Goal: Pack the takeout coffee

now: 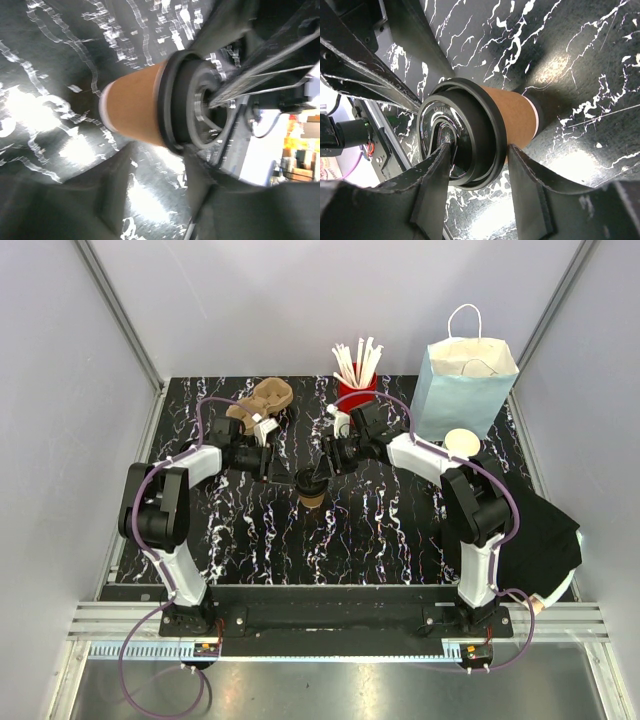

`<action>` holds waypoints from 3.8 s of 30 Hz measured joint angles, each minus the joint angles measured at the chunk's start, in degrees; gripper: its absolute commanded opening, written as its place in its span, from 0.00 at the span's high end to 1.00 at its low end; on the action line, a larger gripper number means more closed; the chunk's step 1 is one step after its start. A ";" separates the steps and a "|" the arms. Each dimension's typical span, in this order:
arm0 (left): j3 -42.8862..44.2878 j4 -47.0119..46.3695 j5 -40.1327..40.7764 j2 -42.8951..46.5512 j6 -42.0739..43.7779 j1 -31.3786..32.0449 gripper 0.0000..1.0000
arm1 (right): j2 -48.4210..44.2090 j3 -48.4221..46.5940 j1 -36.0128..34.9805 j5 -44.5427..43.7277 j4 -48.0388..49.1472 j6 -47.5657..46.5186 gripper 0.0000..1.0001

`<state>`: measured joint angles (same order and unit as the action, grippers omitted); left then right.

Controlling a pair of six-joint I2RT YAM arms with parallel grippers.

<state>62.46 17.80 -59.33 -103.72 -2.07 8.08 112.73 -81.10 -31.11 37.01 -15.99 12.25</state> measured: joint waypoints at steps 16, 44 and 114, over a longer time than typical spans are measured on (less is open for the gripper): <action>4.33 1.03 2.12 -1.07 2.05 -1.81 0.32 | 2.80 -5.68 -0.26 2.78 -6.69 -7.93 0.47; 12.11 12.92 0.28 -7.78 5.60 1.33 0.56 | 5.51 -11.10 0.09 4.63 -15.21 -14.49 0.47; 19.89 19.80 8.85 -2.43 12.24 3.17 0.22 | 5.29 -12.70 -1.70 5.62 -25.70 -25.09 0.44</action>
<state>82.35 37.60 -50.48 -106.15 10.17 11.25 118.02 -93.80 -32.82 42.63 -41.69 -12.84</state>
